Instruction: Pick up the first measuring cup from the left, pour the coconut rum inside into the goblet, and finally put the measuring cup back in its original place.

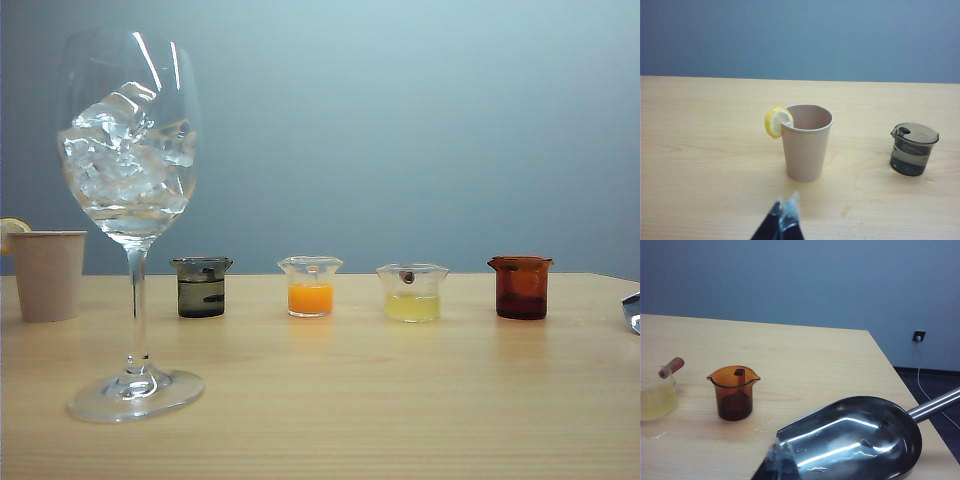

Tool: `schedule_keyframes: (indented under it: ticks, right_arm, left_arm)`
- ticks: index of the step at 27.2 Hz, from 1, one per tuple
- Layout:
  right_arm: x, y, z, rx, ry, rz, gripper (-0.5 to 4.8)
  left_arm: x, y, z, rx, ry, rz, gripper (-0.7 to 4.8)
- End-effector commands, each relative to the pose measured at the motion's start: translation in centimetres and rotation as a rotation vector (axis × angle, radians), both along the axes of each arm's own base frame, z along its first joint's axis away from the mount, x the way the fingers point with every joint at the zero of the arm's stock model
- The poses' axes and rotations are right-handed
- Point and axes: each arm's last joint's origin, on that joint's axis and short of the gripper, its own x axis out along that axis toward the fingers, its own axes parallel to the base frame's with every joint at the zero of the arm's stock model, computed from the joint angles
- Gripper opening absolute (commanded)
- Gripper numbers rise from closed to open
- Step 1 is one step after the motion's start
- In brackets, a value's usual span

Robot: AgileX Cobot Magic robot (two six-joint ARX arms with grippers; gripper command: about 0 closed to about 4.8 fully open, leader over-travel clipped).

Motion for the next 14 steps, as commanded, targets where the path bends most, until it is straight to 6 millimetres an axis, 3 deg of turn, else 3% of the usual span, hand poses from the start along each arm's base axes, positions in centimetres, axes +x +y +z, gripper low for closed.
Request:
schedule_keyframes:
  ticks: [1,8,13,14]
  right_arm:
    - [0.0,0.0,0.0,-0.001,-0.005,0.003,-0.01]
    - [0.0,0.0,0.3,0.008,-0.016,0.005,-0.01]
    - [-0.6,0.0,2.6,0.038,-0.075,0.006,-0.01]
    - [-1.0,-0.1,3.9,0.077,-0.074,0.004,-0.02]
  left_arm:
    - [0.0,0.0,0.2,0.007,-0.017,-0.002,-0.05]
    - [0.0,0.0,0.3,-0.039,-0.018,0.001,-0.05]
    - [-0.3,0.0,1.5,-0.083,-0.053,-0.002,-0.05]
    - [-0.5,0.0,2.3,-0.082,-0.077,-0.003,-0.05]
